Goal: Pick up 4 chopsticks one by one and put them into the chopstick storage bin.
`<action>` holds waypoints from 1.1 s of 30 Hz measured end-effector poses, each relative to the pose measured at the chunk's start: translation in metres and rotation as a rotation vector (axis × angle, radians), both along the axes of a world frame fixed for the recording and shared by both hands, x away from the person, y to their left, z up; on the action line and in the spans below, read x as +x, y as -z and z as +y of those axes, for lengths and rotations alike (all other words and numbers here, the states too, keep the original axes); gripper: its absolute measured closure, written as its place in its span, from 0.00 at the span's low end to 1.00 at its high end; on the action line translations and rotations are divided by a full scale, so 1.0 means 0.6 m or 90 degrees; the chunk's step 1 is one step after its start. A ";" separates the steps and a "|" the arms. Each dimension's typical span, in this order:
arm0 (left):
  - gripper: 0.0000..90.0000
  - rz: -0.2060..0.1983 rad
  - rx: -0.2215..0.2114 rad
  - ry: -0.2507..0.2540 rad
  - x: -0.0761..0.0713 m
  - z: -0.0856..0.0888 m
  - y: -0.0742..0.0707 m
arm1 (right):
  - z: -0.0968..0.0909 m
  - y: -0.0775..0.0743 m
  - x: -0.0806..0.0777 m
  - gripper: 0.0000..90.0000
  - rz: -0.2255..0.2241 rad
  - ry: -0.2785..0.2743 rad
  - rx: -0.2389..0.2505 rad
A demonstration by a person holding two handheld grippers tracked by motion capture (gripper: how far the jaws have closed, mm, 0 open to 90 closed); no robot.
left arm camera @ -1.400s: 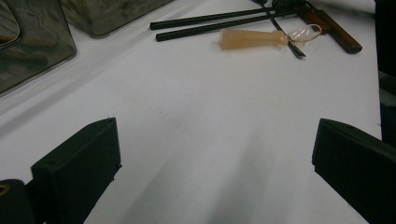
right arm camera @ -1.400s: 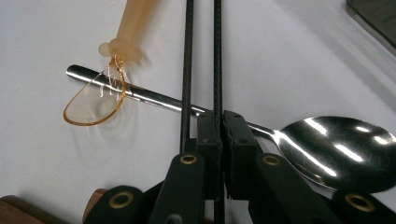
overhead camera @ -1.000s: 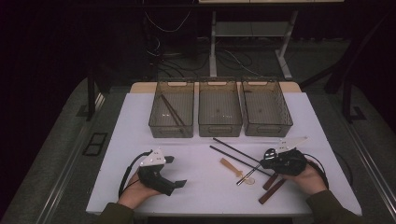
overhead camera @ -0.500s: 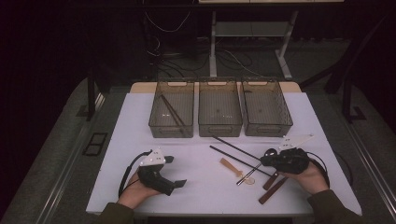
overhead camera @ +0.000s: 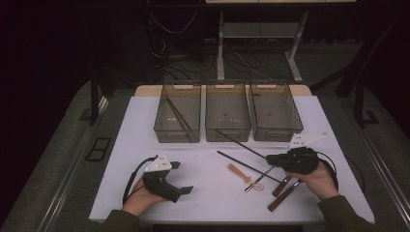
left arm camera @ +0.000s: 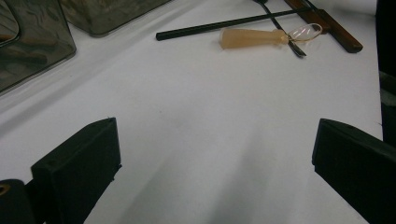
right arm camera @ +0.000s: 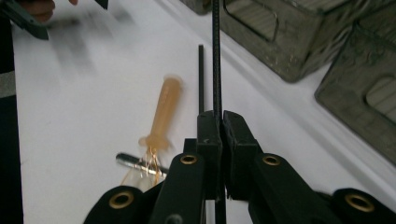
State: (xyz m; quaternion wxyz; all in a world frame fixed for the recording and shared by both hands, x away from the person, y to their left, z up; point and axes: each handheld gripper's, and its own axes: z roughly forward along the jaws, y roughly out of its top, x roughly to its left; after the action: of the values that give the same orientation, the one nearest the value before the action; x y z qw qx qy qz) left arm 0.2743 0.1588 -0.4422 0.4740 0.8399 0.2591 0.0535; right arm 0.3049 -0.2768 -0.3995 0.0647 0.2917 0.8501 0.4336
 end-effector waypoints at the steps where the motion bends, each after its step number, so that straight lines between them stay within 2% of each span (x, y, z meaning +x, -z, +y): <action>1: 0.01 0.000 0.001 0.001 0.000 0.000 0.000 | 0.004 -0.002 0.002 0.96 -0.002 0.000 0.001; 9: 0.01 -0.002 0.001 0.002 0.000 0.000 0.000 | 0.029 -0.017 0.011 0.96 -0.008 0.006 0.020; 22: 0.01 -0.002 0.000 0.002 0.006 -0.001 0.000 | 0.054 -0.026 0.036 0.96 -0.011 0.039 0.041; 26: 0.01 -0.005 0.010 0.010 0.006 -0.004 0.002 | 0.067 -0.029 0.045 0.96 -0.014 0.042 0.040; 33: 0.01 -0.003 0.004 0.005 -0.002 -0.007 0.000 | 0.095 -0.043 0.054 0.96 -0.020 0.057 0.039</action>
State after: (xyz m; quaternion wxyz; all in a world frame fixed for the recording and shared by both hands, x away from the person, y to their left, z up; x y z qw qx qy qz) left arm 0.2733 0.1547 -0.4423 0.4722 0.8423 0.2543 0.0539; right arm 0.3373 -0.2196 -0.3740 0.0886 0.3244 0.8215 0.4605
